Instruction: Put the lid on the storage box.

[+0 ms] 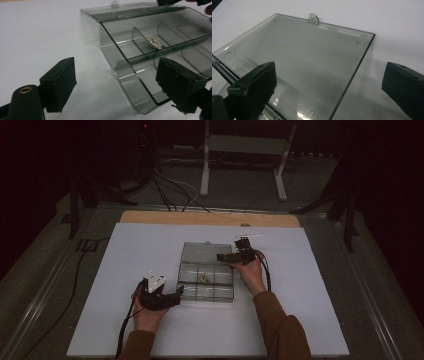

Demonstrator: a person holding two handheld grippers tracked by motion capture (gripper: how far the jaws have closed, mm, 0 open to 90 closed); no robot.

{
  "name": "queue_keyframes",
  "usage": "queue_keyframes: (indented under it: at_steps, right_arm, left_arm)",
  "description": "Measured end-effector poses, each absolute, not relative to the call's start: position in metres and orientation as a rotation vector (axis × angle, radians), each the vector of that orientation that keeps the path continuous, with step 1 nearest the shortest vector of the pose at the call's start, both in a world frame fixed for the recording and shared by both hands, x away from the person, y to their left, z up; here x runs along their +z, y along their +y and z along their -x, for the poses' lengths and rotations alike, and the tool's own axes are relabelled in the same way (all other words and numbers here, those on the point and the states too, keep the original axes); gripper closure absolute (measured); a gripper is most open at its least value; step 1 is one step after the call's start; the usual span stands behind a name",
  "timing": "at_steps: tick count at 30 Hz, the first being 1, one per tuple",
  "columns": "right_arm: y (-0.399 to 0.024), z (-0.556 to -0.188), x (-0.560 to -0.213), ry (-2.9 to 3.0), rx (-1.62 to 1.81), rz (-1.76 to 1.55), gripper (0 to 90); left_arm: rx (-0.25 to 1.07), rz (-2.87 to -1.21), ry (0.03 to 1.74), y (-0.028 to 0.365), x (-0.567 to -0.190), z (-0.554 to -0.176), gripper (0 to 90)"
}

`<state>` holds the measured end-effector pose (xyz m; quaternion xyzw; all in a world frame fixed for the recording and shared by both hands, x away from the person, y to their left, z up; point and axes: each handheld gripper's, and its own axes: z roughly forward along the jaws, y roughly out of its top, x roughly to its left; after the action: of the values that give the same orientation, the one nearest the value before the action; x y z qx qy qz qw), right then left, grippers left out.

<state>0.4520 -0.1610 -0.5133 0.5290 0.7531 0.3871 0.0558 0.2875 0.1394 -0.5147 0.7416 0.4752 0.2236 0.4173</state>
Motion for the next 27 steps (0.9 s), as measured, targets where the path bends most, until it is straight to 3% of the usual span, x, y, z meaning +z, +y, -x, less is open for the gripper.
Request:
queue_keyframes:
  at_steps: [2,4,5,10,15,27]
  right_arm:
    - [-0.160,-0.452,-0.515,2.291,1.165,-1.617,0.0]
    - [-0.160,-0.452,-0.515,2.297,1.164,-1.621,0.0]
    - [-0.159,-0.452,-0.516,2.304,1.162,-1.622,0.1]
    - [-0.158,-0.452,-0.517,2.311,1.173,-1.639,2.4]
    - [-0.157,-0.451,-0.516,2.329,1.213,-1.645,12.3]
    - [-0.161,-0.453,-0.518,2.349,1.261,-1.703,18.6]
  left_arm:
    - [0.549,-1.870,1.189,0.139,-0.516,-0.288,35.2]
    - [0.511,-1.873,1.183,0.138,-0.517,-0.289,39.0]
    - [0.499,-1.874,1.182,0.138,-0.517,-0.289,46.8]
    - [0.461,-1.865,1.198,0.136,-0.519,-0.291,53.1]
    - [0.436,-1.858,1.215,0.134,-0.521,-0.293,58.6]
    - [0.438,-1.890,1.211,0.128,-0.522,-0.293,67.4]
